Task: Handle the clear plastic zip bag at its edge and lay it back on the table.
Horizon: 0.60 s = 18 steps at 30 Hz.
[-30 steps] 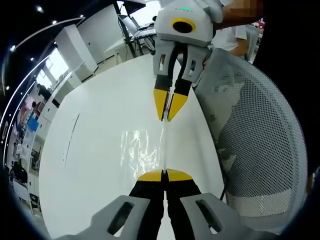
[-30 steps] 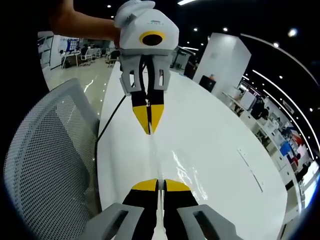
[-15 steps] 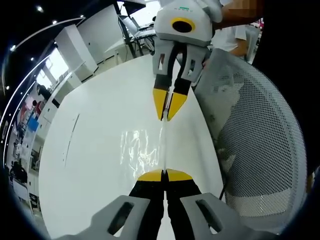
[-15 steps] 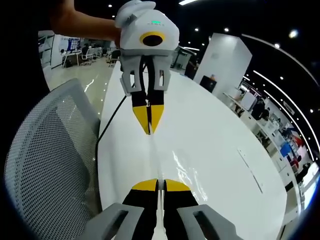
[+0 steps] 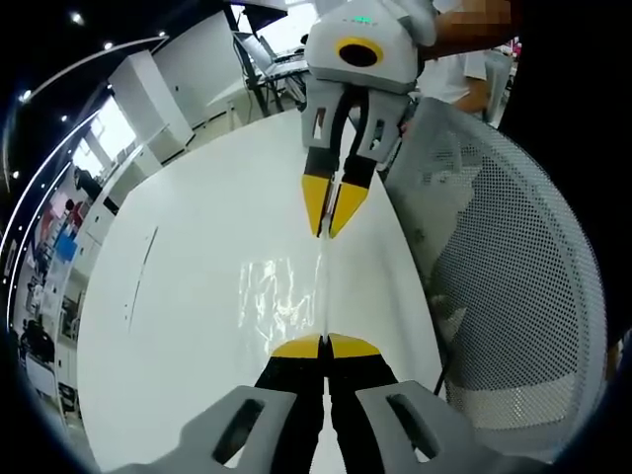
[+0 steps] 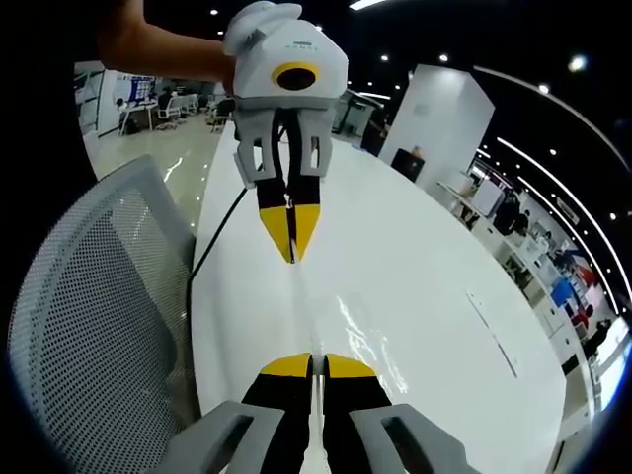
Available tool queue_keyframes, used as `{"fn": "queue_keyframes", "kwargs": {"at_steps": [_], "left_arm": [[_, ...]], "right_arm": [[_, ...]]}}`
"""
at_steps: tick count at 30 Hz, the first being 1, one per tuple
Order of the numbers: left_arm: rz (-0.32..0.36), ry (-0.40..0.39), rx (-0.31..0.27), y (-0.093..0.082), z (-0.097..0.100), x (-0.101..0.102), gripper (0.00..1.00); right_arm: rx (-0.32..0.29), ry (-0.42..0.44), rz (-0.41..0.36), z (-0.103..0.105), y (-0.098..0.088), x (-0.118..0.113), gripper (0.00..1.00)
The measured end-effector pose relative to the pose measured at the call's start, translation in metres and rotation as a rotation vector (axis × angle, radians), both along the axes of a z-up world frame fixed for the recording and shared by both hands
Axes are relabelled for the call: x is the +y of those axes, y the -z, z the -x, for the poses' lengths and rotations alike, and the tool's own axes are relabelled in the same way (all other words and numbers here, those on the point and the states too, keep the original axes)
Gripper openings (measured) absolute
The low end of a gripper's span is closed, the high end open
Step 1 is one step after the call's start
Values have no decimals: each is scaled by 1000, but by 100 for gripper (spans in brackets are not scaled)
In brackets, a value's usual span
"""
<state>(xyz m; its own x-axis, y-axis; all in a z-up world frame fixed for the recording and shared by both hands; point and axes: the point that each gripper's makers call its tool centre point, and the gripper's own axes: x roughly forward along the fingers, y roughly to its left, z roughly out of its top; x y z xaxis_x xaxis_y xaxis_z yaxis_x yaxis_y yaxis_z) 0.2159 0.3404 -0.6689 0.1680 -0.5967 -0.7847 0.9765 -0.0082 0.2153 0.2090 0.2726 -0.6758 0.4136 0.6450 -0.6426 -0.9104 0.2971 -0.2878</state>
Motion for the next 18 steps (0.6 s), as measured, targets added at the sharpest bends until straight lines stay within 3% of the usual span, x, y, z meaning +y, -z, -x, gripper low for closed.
{"fn": "queue_keyframes", "kwargs": {"at_steps": [18], "left_arm": [[0, 0, -1, -1, 1, 0, 0]], "right_arm": [[-2, 15, 0, -2, -1, -6, 0]]}}
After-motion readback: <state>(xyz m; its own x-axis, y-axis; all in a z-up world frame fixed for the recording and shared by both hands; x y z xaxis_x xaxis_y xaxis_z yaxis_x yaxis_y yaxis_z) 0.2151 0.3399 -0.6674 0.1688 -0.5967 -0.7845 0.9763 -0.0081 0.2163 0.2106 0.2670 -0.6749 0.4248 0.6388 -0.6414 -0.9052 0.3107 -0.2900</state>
